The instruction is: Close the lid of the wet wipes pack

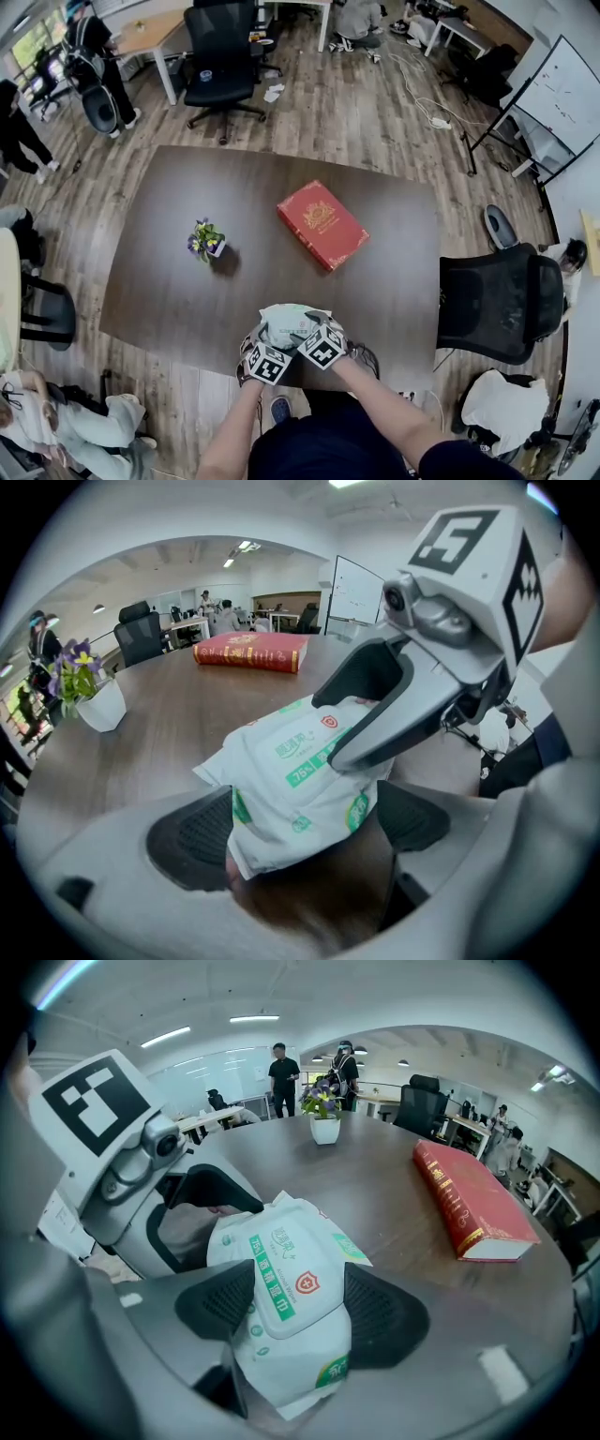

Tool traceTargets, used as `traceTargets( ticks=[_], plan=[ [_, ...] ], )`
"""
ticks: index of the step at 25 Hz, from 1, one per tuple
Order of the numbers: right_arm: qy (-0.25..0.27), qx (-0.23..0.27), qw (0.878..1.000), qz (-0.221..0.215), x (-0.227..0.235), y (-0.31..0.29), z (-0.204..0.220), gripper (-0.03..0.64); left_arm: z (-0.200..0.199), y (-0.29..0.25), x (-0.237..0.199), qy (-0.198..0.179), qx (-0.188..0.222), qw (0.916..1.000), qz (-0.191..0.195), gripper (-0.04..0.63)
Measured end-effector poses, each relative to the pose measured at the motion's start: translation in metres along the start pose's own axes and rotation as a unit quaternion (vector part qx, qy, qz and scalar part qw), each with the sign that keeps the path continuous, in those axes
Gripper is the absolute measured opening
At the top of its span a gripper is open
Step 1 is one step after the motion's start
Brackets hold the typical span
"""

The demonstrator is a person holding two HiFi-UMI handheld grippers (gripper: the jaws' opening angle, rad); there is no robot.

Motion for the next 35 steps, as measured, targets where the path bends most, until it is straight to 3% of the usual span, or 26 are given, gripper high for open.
traceTargets(
  ticks=[6, 11, 13, 17, 23, 35],
  plan=[
    [-0.021, 0.017, 0.999, 0.028, 0.001, 0.005, -0.003, 0.314, -0.022, 0.066, -0.001, 0.053, 0.101, 0.9935, -0.006, 0.482],
    [-0.091, 0.019, 0.994, 0.05, -0.009, 0.019, 0.014, 0.296, -0.019, 0.115, 0.01, 0.104, 0.156, 0.9822, 0.006, 0.486],
    [-0.106, 0.036, 0.992, 0.058, -0.013, 0.028, 0.016, 0.281, -0.019, 0.137, 0.011, 0.116, 0.178, 0.9771, 0.001, 0.486],
    [-0.117, 0.087, 0.987, 0.065, -0.03, 0.062, 0.007, 0.317, -0.016, 0.175, 0.011, 0.121, 0.212, 0.9696, -0.009, 0.492],
    [-0.153, 0.141, 0.976, 0.07, -0.057, 0.118, 0.008, 0.358, 0.006, 0.192, 0.02, 0.131, 0.226, 0.9652, 0.001, 0.503],
    [-0.202, 0.202, 0.948, 0.142, -0.091, 0.204, 0.032, 0.382, 0.016, 0.229, 0.048, 0.099, 0.25, 0.9629, 0.019, 0.517]
  ],
)
Point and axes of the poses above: the fingertips, and each gripper's own axes: y backward along the fingers, x to its right, z out of its underside, the point moved 2 cm from there along y, backward along the fingers, and after that the axes turned 10 degrees about y, right-handed, at the moved point
